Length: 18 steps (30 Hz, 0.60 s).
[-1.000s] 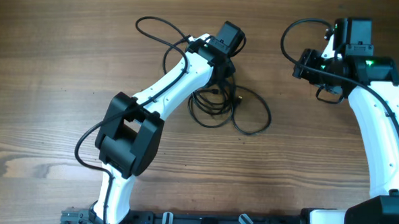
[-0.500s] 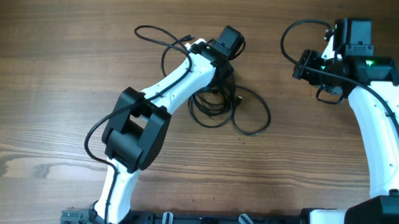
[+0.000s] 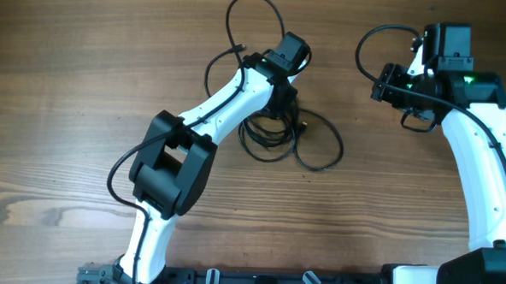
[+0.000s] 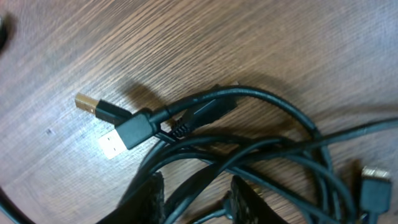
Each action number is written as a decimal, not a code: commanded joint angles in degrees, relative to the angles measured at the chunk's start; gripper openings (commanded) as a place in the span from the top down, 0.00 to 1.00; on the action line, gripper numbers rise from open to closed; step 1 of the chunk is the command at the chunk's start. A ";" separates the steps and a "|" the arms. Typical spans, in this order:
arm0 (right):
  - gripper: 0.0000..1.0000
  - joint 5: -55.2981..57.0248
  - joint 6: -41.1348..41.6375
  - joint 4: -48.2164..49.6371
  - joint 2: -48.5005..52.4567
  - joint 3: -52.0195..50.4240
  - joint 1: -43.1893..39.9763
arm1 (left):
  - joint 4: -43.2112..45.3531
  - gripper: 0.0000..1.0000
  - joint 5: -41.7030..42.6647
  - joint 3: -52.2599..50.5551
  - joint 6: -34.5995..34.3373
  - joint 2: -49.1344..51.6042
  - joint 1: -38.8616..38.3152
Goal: Untangle cables
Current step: 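Lower the left gripper onto the cable pile and grasp a strand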
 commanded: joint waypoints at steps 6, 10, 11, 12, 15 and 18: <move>0.32 -0.11 -1.09 -0.26 0.59 0.83 -0.13 | -0.63 0.73 5.70 -0.37 14.21 0.57 1.49; 0.32 -0.11 -1.16 -0.26 0.59 0.83 -0.13 | -0.68 0.72 5.73 -0.37 14.16 0.61 1.49; 0.32 -0.11 -1.14 -0.26 0.59 0.83 -0.13 | -0.70 0.73 5.73 -0.37 14.19 0.66 1.49; 0.32 -0.13 -1.16 -0.26 0.59 0.83 -0.13 | -0.76 0.73 5.73 -0.37 14.19 0.72 1.49; 0.32 -0.11 -1.14 -0.28 0.59 0.83 -0.13 | -1.11 0.73 5.68 -0.37 14.19 1.92 1.51; 0.32 -0.11 -1.16 -0.46 0.59 0.83 -0.13 | -1.79 0.76 5.66 -0.37 14.14 3.37 1.53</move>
